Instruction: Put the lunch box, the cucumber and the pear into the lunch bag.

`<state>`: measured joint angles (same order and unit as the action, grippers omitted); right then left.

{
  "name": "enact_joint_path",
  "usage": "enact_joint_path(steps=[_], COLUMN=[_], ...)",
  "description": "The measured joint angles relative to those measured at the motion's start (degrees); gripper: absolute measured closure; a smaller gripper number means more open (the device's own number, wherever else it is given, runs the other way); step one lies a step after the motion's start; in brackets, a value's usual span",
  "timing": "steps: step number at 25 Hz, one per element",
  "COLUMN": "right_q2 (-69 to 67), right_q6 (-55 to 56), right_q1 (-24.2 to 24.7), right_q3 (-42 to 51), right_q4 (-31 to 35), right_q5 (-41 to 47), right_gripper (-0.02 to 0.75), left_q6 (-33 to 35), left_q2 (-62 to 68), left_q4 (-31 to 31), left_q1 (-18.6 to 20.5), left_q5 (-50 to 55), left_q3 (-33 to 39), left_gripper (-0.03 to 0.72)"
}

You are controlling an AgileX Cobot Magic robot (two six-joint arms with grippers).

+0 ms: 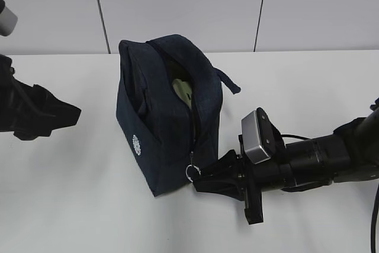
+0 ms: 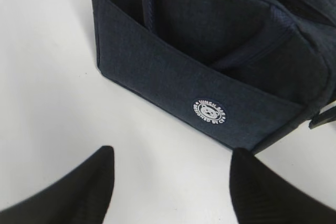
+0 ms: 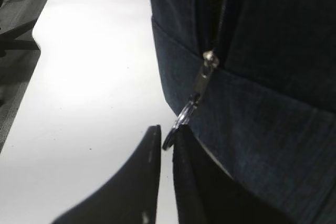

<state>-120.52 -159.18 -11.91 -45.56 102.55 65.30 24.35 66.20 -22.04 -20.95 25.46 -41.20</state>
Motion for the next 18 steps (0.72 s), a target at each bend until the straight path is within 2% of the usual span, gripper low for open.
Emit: enact_joint_path(steps=[11, 15, 18], right_q2=[0.00, 0.00, 0.00], right_q6=[4.04, 4.65, 4.76], right_q1=[0.00, 0.00, 0.00], right_q3=[-3.00, -3.00, -3.00], right_q4=[0.00, 0.00, 0.00], right_q5=[0.00, 0.00, 0.00], right_gripper=[0.671, 0.736, 0.738], left_q6=[0.00, 0.00, 0.00], left_q2=[0.00, 0.00, 0.00], left_q4=[0.00, 0.00, 0.00], left_q1=[0.00, 0.00, 0.00], left_q5=[0.33, 0.40, 0.46], left_q3=[0.00, 0.00, 0.00], left_gripper=[0.274, 0.274, 0.274])
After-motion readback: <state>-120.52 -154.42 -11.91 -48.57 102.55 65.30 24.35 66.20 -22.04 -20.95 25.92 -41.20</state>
